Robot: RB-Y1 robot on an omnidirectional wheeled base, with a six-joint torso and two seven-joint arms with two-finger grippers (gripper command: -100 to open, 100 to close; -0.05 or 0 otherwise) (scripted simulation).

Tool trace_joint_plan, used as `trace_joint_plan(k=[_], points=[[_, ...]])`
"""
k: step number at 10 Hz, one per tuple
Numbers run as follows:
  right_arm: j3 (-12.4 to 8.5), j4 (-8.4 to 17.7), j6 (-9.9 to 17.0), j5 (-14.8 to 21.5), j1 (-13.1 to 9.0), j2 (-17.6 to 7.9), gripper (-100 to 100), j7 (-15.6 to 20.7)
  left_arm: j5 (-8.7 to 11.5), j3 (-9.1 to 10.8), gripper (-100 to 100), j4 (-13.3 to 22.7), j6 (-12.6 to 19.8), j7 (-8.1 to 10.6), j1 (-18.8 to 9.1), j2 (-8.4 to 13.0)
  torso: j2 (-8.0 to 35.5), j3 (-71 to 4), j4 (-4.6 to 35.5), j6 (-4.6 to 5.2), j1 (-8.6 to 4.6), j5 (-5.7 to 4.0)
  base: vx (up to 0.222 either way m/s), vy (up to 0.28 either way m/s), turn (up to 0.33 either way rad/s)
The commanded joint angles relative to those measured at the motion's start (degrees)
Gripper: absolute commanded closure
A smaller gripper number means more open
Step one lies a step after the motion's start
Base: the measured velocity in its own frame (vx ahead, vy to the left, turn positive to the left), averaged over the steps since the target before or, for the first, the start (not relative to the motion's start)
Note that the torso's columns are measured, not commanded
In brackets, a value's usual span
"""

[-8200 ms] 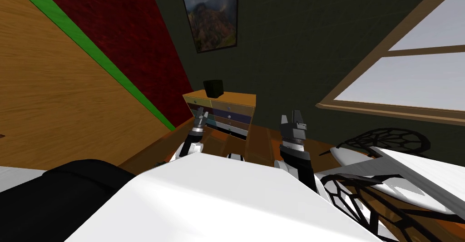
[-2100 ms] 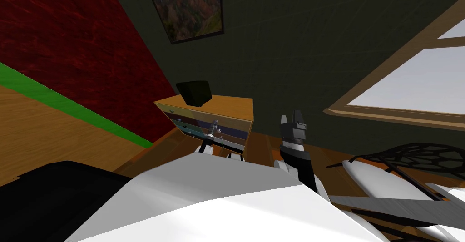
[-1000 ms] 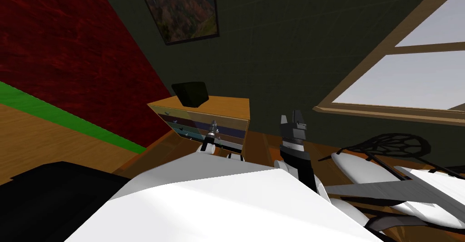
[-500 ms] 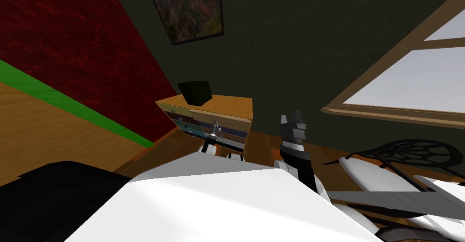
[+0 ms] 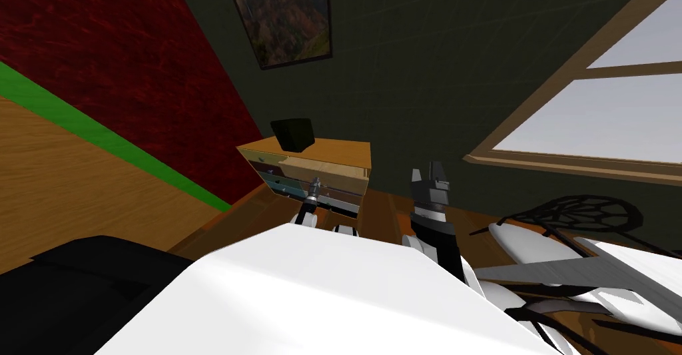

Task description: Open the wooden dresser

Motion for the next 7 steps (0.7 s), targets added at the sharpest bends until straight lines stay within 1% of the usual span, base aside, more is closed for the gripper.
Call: trace_joint_plan(k=[1,2,3,4,7], points=[[0.0,0.0,0.0,0.0,0.0,0.0,0,0.0,0.0,-0.42,100,-0.8,0.2,0.19,0.8,0.2,0.1,0.1,0.0,0.03,-0.09,0.03,-0.216,0.021,0.025],[0.0,0.0,0.0,0.0,0.0,0.0,0,0.0,0.0,-0.6,100,-1.2,0.2,0.27,1.2,0.3,0.1,0.1,0.0,0.05,-0.05,0.02,-0.229,0.046,0.007],[0.0,0.0,0.0,0.0,0.0,0.0,0,0.0,0.0,-0.46,100,-1.0,0.1,0.21,0.9,0.2,0.0,0.0,0.0,0.04,-0.01,0.01,-0.109,0.019,-0.004],[0.0,0.0,0.0,0.0,0.0,0.0,0,0.0,0.0,-0.84,100,-1.5,0.2,0.34,1.7,0.4,-0.4,-0.2,0.1,0.02,-0.09,-0.05,-0.143,0.024,0.015],[0.0,0.0,0.0,0.0,0.0,0.0,0,0.0,-0.1,-1.23,100,-2.2,0.1,0.52,2.4,0.6,-0.1,0.0,0.0,-0.03,-0.02,-0.01,-0.183,0.027,0.011]])
